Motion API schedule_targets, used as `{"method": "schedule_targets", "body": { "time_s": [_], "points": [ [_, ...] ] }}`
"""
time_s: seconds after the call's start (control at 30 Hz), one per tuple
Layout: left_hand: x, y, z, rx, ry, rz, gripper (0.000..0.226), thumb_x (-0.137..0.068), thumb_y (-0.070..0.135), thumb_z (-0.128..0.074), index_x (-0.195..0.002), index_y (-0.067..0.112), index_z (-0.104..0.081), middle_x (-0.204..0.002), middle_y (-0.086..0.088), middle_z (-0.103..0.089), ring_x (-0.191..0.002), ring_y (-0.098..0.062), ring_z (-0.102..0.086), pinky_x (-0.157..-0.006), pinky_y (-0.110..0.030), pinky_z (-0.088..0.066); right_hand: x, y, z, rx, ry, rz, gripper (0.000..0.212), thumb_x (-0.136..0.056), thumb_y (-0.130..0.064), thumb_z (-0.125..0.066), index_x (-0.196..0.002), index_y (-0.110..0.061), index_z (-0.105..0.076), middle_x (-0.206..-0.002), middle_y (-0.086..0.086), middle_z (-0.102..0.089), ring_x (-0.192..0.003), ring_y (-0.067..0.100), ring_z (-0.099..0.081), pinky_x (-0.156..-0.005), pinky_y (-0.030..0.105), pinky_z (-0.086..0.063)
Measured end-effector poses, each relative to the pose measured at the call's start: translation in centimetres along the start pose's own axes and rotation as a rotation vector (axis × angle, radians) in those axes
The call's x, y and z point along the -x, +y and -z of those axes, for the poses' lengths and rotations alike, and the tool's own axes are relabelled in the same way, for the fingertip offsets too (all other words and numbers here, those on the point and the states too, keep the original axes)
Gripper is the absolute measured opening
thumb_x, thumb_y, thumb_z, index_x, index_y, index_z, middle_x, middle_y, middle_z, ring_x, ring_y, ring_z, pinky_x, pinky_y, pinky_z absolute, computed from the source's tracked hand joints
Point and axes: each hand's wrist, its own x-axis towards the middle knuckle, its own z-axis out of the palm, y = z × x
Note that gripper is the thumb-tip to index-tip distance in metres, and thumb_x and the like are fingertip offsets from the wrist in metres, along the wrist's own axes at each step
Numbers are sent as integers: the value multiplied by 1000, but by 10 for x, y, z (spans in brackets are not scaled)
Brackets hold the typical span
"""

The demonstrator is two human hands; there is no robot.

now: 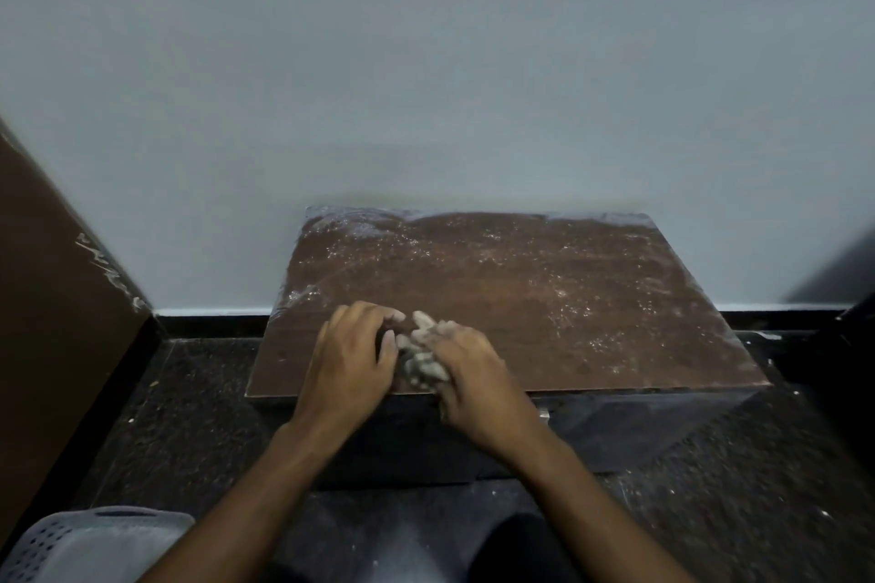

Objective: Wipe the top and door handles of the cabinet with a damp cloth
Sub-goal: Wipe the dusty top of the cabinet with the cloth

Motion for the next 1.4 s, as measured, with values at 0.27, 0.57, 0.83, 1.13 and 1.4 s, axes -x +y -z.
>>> {"method": "schedule_targets", "body": {
  "time_s": [0.27, 0.57, 0.83, 1.13, 1.4],
  "points": [
    [2, 9, -5, 19, -56, -17, 21, -89, 17, -59, -105, 30, -62, -103, 21, -56, -97, -2, -48, -87, -28, -44, 60, 40, 35, 79, 167, -234, 51, -91, -2, -64, -141, -14, -57, -140, 5, -58, -131, 22, -49, -115, 33, -39],
    [1, 16, -9, 17, -65, -43, 22, -86, 12, -60, -105, 22, -63, -103, 11, -61, -96, -11, -53, -87, -35, -47, 5, -4, -1, 64, 71, -145, 50, -92, -9, -62, -142, -12, -55, -143, 7, -55, -138, 24, -43, -121, 36, -32],
    [14, -7, 22, 21, 3, 63, 18, -90, 19, -57, -103, 31, -62, -102, 22, -56, -100, 5, -47, -87, -16, -39, 34, 32, 32, 100, 200, -266, 51, -80, 10, -69, -128, -7, -67, -130, 13, -66, -123, 35, -59, -109, 41, -43],
    [34, -46, 64, 114, 405, 437, 28, -81, -2, -59, -99, 18, -70, -99, 7, -63, -95, -16, -59, -85, -25, -47, -38, -83, -63, -56, 40, -19, 51, -83, 4, -62, -131, -12, -64, -135, 9, -61, -131, 26, -50, -120, 39, -34],
    [29, -76, 77, 197, 388, 579, 34, -84, -2, -54, -105, 23, -67, -103, 6, -63, -91, -5, -60, -75, -10, -39, -81, -123, -90, -32, -162, 220, 54, -97, -15, -52, -150, -19, -44, -156, 3, -41, -148, 19, -30, -125, 34, -23]
  ]
}}
